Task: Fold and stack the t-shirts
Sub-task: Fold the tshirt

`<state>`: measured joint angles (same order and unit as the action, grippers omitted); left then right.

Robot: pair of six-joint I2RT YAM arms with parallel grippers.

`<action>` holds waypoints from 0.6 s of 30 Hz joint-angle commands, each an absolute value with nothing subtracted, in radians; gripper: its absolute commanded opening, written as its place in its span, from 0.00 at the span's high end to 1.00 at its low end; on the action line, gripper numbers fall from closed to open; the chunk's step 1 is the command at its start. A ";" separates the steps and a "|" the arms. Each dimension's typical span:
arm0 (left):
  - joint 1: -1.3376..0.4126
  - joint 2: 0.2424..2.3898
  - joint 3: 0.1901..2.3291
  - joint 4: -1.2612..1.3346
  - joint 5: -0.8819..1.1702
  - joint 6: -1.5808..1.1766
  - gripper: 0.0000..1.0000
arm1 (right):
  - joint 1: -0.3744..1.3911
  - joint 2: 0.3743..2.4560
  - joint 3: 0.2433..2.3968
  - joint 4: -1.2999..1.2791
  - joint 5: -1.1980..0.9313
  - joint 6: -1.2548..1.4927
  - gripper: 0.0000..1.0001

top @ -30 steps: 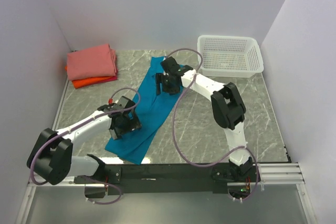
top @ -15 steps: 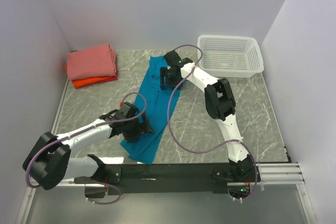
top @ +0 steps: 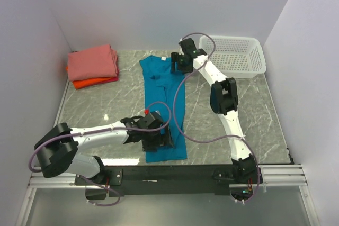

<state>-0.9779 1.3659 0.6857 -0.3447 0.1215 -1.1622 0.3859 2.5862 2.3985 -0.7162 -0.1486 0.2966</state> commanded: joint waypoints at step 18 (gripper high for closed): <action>-0.566 1.290 0.939 -0.417 0.052 -0.930 0.01 | 0.733 1.276 1.044 -0.520 0.040 0.520 0.23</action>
<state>-0.5880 1.2564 0.8673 -0.4908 -0.0120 -1.0058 0.6594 1.3540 1.2030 -0.5682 0.0032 0.3969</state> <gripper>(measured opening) 0.995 0.771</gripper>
